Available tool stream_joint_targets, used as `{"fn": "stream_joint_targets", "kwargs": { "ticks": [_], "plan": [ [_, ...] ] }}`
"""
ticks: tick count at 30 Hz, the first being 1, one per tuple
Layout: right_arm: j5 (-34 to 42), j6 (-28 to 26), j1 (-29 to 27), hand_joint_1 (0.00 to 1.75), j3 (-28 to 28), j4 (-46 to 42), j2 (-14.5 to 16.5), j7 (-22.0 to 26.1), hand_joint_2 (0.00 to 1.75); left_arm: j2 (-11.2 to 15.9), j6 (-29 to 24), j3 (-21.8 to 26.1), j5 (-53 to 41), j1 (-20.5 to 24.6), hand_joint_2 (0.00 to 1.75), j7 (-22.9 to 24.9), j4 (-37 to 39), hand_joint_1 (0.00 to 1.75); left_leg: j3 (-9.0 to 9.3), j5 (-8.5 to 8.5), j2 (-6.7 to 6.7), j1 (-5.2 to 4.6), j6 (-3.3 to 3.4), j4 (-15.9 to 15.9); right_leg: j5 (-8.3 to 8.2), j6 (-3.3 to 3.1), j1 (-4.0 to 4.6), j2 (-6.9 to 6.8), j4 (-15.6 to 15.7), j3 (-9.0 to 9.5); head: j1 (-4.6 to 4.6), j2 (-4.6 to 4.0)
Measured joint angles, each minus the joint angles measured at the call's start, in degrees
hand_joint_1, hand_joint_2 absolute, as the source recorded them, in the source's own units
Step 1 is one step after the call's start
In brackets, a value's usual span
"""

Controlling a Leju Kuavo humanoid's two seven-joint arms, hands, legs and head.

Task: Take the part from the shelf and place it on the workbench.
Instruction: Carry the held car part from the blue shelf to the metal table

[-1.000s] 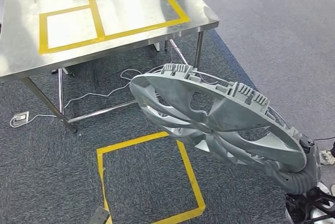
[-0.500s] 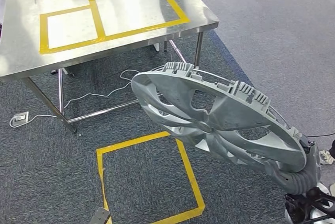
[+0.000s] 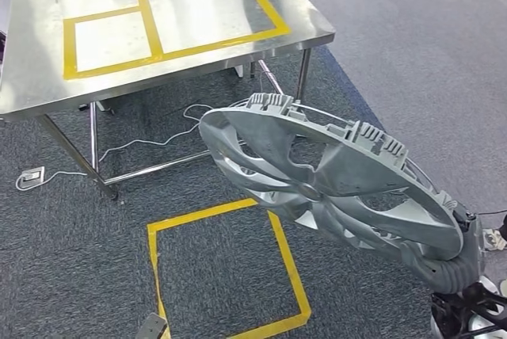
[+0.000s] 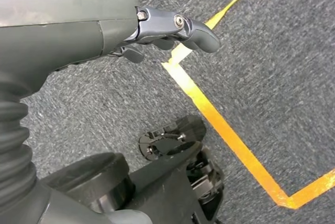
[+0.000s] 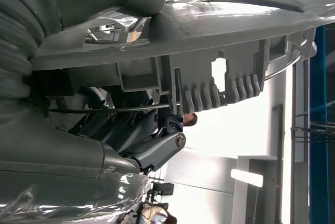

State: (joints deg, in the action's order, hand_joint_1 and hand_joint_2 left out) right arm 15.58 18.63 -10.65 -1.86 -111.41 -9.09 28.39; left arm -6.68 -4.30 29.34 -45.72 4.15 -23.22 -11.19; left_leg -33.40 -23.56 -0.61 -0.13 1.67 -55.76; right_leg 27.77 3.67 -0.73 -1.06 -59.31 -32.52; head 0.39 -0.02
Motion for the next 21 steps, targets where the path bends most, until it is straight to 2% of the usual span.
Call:
{"fn": "stream_joint_targets", "kwargs": {
  "ticks": [1, 3, 4, 5, 6, 7, 8, 9, 10, 11, 12, 15, 16, 17, 19, 20, 21],
  "plan": [
    [0.0, 0.0, 0.0, 1.75, -0.1, 0.0, 0.0, 0.0, 1.75, 0.0, 0.0, 0.0, 0.0, 0.0, 1.75, 0.0, 0.0, 0.0, 0.15, 0.13, -0.24, 0.15, 0.13, 0.2, 1.62, 0.14, -0.06, 0.4, -2.9, -1.37, 0.08, -0.01],
    [0.0, 0.0, -0.1, 1.75, -0.2, 0.0, 0.0, 0.0, 1.75, 0.0, 0.1, 0.0, -0.1, 0.1, 1.75, 0.0, 0.0, 0.0, 0.15, 0.16, -0.82, 0.21, 0.2, 0.2, 5.2, 0.42, -0.13, 0.81, -10.9, -5.14, 0.2, 0.01],
    [0.0, 0.0, -0.2, 1.75, -0.3, 0.0, 0.0, 0.0, 1.75, 0.0, 0.1, 0.0, -0.1, 0.1, 1.75, 0.0, 0.0, 0.0, 0.15, 0.16, -1.22, 0.25, 0.16, 0.2, 5.97, 0.57, -0.21, 0.84, -13.8, -6.6, 0.2, 0.01],
    [0.0, 0.0, -0.3, 1.75, -0.3, 0.0, 0.0, 0.0, 1.75, 0.0, 0.1, 0.0, -0.1, 0.1, 1.75, 0.0, 0.0, 0.0, 0.15, 0.15, -1.7, 0.34, 0.04, 0.1, 5.58, 0.73, -0.33, 0.85, -14.5, -7.08, 0.2, 0.01],
    [0.0, 0.0, -0.3, 1.75, -0.4, 0.0, 0.0, 0.0, 1.75, -0.1, 0.2, 0.0, -0.1, 0.1, 1.75, 0.0, 0.0, 0.0, 0.17, 0.12, -2.25, 0.51, -0.17, 0.0, 4.1, 0.91, -0.52, 0.96, -12.9, -6.38, 0.2, 0.01],
    [0.0, 0.0, -0.4, 1.75, -0.4, 0.0, 0.0, 0.0, 1.75, -0.1, 0.2, 0.0, -0.1, 0.1, 1.75, 0.0, 0.0, 0.0, 0.17, 0.03, -2.84, 0.75, -0.5, -0.2, 1.95, 1.16, -0.81, 1.36, -9.2, -4.62, 0.2, 0.01],
    [0.0, 0.0, -0.3, 1.75, -0.4, 0.0, 0.0, 0.0, 1.75, 0.0, 0.2, 0.0, -0.1, 0.1, 1.75, 0.0, 0.0, 0.0, 0.08, -0.09, -3.44, 0.94, -0.94, -0.5, 0.45, 1.52, -1.15, 2.48, -5.2, -2.57, 0.23, 0.01],
    [0.0, 0.0, -0.3, 1.75, -0.4, 0.0, 0.0, 0.0, 1.75, 0.0, 0.2, 0.0, -0.1, 0.2, 1.75, 0.0, 0.0, 0.0, -0.18, -0.23, -4.03, 1.04, -1.43, -0.9, -0.46, 1.52, -1.4, 3.51, -2.0, -0.81, 0.31, 0.02],
    [0.0, 0.0, -0.4, 1.75, -0.4, 0.0, 0.0, 0.0, 1.75, 0.1, 0.2, 0.0, -0.1, 0.2, 1.75, 0.0, 0.0, 0.0, -0.51, -0.24, -4.57, 1.07, -1.89, -1.2, -0.72, 1.31, -1.55, 4.3, -0.1, 0.22, 0.33, 0.01],
    [0.0, 0.1, -0.4, 1.75, -0.4, 0.1, 0.0, 0.0, 1.75, 0.1, 0.2, 0.0, -0.2, 0.2, 1.75, 0.0, 0.0, 0.0, -0.85, -0.12, -5.05, 1.06, -2.32, -1.4, -0.43, 0.86, -1.52, 4.71, 0.4, 0.48, 0.36, 0.01],
    [0.0, 0.1, -0.4, 1.75, -0.4, 0.1, 0.0, 0.0, 1.75, 0.1, 0.2, 0.0, -0.2, 0.1, 1.75, 0.0, 0.0, 0.0, -1.12, 0.06, -5.42, 1.08, -2.63, -1.5, -0.48, 0.24, -1.38, 4.38, 0.3, 0.4, 0.36, 0.01],
    [0.0, 0.1, -0.4, 1.75, -0.4, 0.1, 0.0, 0.0, 1.75, 0.1, 0.1, 0.0, -0.2, -0.1, 1.75, 0.0, 0.0, 0.0, -1.28, 0.39, -5.77, 1.2, -2.97, -1.2, -0.56, -0.27, -1.17, 3.97, 0.0, 0.11, 0.35, 0.0],
    [0.0, 0.1, -0.4, 1.75, -0.4, 0.1, 0.0, 0.0, 1.75, 0.2, 0.1, 0.0, -0.2, -0.1, 1.75, 0.1, 0.0, 0.0, -1.35, 0.28, -5.6, 1.22, -3.06, -1.3, -0.62, -0.5, -1.23, 3.75, 0.1, 0.11, 0.35, 0.0],
    [0.1, 0.1, -0.4, 1.75, -0.5, 0.1, 0.0, 0.0, 1.75, 0.1, 0.1, 0.0, -0.2, 0.0, 1.75, 0.1, 0.0, 0.0, -2.67, -1.26, -4.27, 1.13, -3.25, -4.0, -0.68, -0.94, -1.19, 3.22, 0.1, 0.06, 0.23, 0.01],
    [0.4, 0.0, -0.3, 1.75, -0.6, 0.1, 0.0, 0.1, 1.75, 0.0, 0.2, 0.0, -0.2, 0.1, 1.75, 0.1, 0.0, 0.0, -6.8, -5.45, -1.45, 0.94, -3.55, -12.6, -0.79, -1.85, -1.05, 1.91, 0.1, -0.05, -0.02, 0.01],
    [0.5, 0.0, -0.3, 1.75, -0.7, 0.1, 0.0, 0.1, 1.75, 0.0, 0.2, 0.0, -0.2, 0.2, 1.75, 0.2, 0.0, 0.0, -8.97, -7.35, -0.22, 0.83, -3.56, -17.1, -0.78, -2.11, -0.89, 1.36, 0.1, -0.11, -0.14, 0.02],
    [0.6, 0.1, -0.3, 1.75, -0.7, 0.1, 0.0, 0.1, 1.75, -0.1, 0.3, 0.0, -0.1, 0.2, 1.75, 0.2, 0.0, 0.0, -9.57, -7.33, -0.15, 0.81, -3.44, -18.5, -0.76, -2.15, -0.79, 1.07, 0.1, -0.12, -0.15, 0.01]
  ]
}}
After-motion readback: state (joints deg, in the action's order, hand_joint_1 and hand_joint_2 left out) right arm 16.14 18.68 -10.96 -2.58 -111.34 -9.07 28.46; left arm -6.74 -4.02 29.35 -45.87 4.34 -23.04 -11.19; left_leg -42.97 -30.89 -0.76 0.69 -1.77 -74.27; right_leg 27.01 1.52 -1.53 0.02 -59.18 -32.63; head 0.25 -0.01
